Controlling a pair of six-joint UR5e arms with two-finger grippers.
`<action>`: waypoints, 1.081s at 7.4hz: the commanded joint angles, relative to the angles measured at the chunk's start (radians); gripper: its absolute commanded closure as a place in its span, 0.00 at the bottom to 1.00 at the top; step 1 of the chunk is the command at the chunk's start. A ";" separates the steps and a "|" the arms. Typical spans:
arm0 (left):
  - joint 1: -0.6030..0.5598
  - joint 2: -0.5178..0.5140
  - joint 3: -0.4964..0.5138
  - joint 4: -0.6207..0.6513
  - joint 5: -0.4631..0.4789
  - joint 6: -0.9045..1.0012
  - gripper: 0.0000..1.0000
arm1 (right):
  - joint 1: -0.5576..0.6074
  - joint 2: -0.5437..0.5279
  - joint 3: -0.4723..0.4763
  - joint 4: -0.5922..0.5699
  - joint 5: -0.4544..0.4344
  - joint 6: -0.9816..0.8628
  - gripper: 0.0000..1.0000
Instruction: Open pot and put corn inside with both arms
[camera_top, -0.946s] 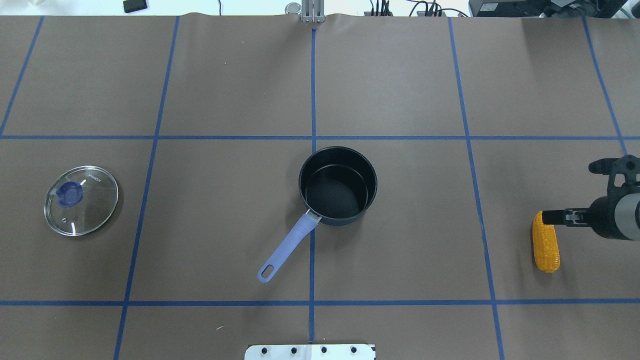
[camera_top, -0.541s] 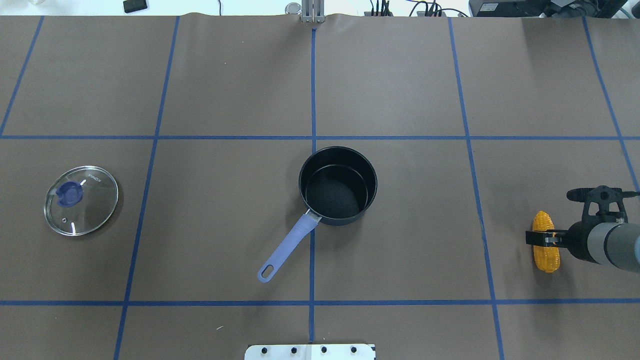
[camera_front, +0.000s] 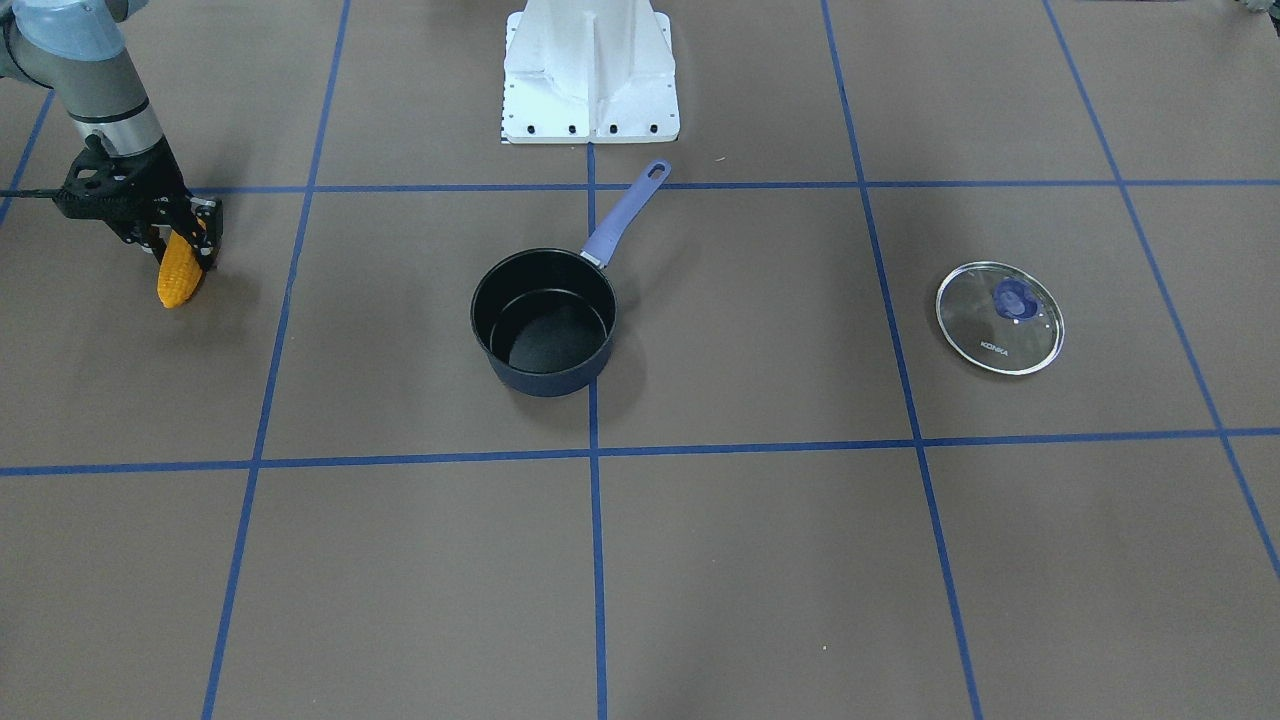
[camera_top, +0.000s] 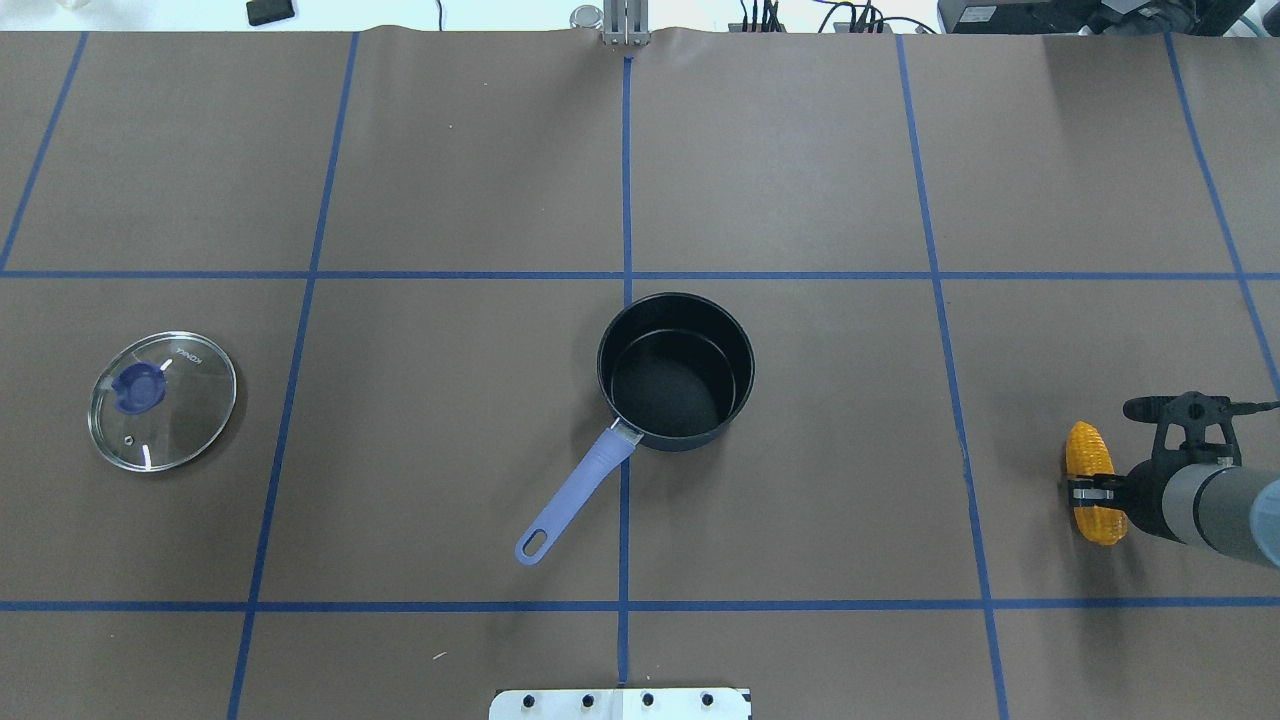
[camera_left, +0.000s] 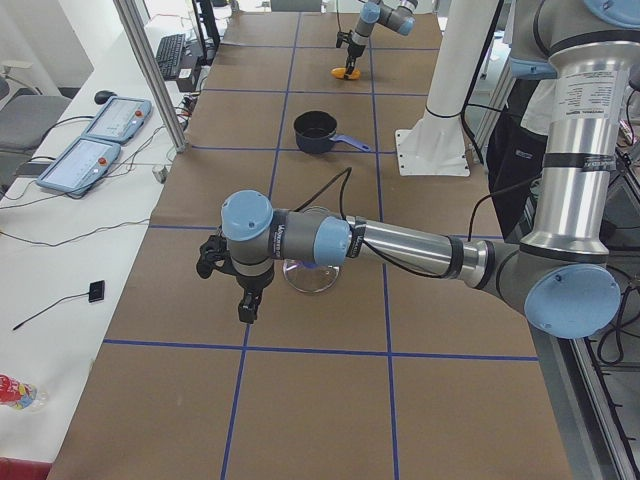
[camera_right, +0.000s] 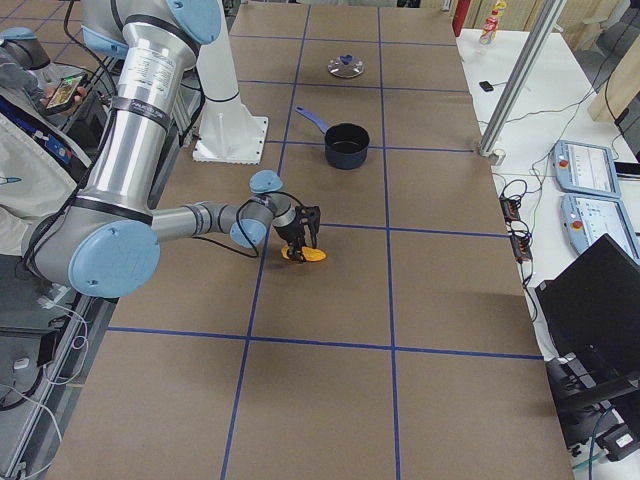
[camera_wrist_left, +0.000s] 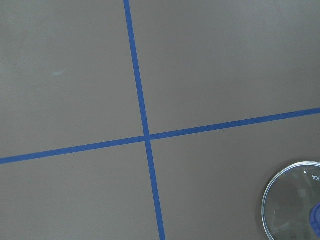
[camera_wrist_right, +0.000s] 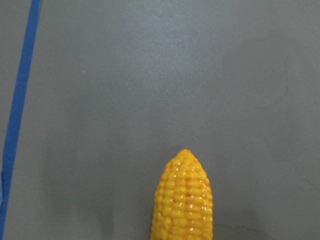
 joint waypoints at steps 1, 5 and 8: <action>0.000 0.000 0.001 0.001 0.000 0.000 0.01 | 0.046 0.008 0.063 -0.001 0.041 -0.012 1.00; 0.000 0.021 0.002 0.001 0.000 -0.002 0.01 | 0.125 0.514 0.020 -0.378 0.096 0.006 1.00; 0.000 0.020 0.010 0.001 0.000 -0.005 0.01 | 0.119 0.945 -0.065 -0.790 0.096 0.119 1.00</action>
